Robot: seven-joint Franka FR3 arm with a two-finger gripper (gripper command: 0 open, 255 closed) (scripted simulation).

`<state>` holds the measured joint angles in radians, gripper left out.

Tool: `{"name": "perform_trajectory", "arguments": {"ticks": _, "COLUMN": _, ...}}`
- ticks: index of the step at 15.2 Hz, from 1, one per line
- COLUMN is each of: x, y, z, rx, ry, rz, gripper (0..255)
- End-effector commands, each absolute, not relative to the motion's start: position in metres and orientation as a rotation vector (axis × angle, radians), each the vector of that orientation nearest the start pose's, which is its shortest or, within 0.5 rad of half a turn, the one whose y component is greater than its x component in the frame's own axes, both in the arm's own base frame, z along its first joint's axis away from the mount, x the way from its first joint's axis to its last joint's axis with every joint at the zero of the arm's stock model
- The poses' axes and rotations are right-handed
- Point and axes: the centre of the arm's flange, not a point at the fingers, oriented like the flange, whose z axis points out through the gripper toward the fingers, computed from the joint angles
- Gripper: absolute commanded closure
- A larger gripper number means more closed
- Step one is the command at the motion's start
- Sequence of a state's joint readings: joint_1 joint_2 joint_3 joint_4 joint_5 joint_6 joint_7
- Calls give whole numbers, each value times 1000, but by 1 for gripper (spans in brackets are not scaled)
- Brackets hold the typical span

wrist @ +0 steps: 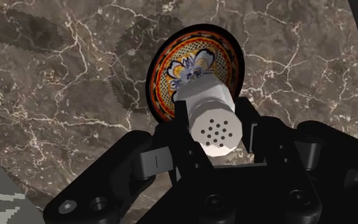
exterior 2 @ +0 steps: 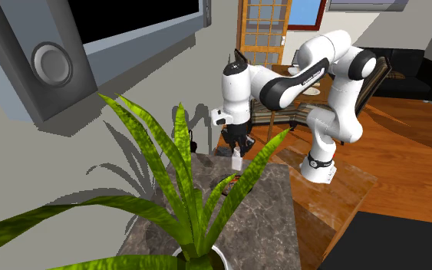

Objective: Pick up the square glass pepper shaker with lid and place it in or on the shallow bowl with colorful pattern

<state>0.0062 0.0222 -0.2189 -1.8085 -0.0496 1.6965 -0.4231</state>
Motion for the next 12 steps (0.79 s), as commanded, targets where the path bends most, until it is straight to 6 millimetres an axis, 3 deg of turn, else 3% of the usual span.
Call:
{"name": "perform_trajectory", "arguments": {"ticks": 1, "x": 541, "y": -118, "z": 503, "rx": -3124, "ry": -342, "rz": 226, "gripper": 255}}
{"name": "perform_trajectory", "arguments": {"ticks": 12, "x": 542, "y": -118, "z": 445, "rx": -3124, "ry": -342, "rz": 227, "gripper": 255}}
